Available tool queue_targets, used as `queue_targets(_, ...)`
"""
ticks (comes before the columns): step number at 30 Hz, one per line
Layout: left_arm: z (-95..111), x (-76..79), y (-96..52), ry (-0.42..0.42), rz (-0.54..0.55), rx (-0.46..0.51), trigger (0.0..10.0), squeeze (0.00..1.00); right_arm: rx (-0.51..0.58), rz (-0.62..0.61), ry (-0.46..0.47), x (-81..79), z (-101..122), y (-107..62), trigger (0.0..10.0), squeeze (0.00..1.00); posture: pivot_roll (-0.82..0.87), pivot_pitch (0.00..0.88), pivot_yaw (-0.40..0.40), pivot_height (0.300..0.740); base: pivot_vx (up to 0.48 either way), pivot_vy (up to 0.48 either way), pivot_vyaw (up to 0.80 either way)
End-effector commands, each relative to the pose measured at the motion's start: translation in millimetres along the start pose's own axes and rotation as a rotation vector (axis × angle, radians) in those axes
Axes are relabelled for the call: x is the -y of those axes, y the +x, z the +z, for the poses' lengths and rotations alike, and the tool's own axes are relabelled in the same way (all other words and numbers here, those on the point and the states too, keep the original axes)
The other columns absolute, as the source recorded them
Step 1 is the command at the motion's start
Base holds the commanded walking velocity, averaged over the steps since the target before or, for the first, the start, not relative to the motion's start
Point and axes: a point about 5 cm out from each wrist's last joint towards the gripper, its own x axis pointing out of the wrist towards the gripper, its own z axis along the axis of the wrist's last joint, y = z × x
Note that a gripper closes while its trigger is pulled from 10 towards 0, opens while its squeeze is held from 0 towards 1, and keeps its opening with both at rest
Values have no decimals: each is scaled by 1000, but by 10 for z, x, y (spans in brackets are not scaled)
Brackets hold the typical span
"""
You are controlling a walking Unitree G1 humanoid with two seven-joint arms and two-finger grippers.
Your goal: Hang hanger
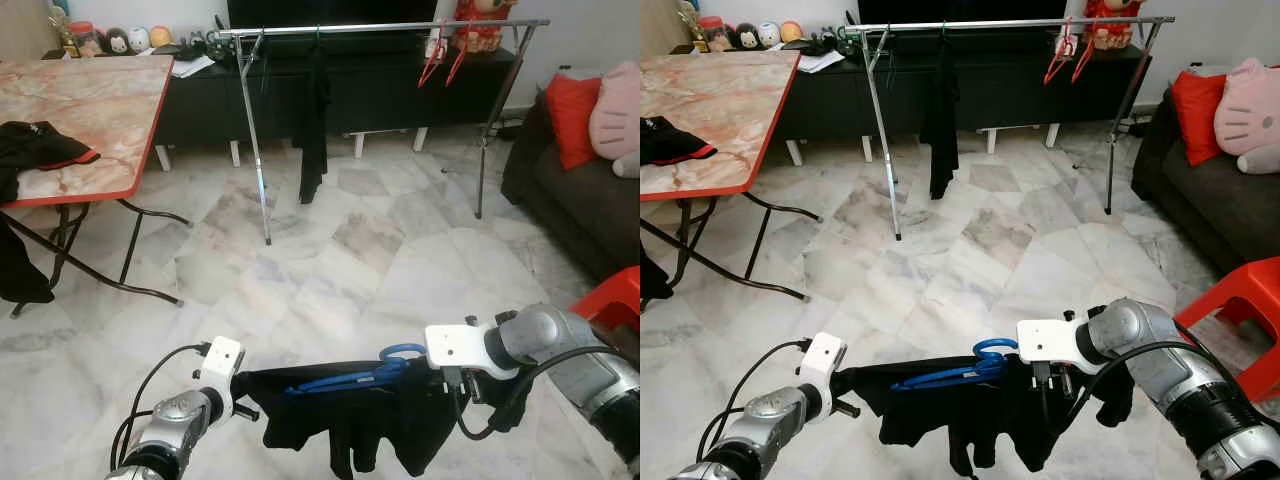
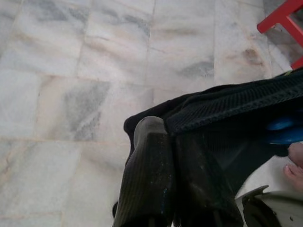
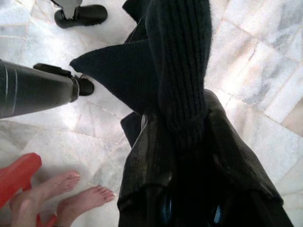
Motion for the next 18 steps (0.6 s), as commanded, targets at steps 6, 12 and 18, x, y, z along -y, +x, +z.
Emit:
queue_targets(6,48,-218,-88,27,82,-9,10000,0,-196,-71,37,21,-324,-49,0,0,-108,13,-37,740,0,0,0)
queue_targets(12,9,-159,-69,48,35,-40,10000,0,-162,-131,43,62,-271,-16,0,0,-114,14,-35,740,0,0,0)
queue_targets(18,-101,-76,-66,57,-9,-78,10000,0,-12,-154,86,102,-120,-10,0,0,-115,13,-35,740,0,0,0)
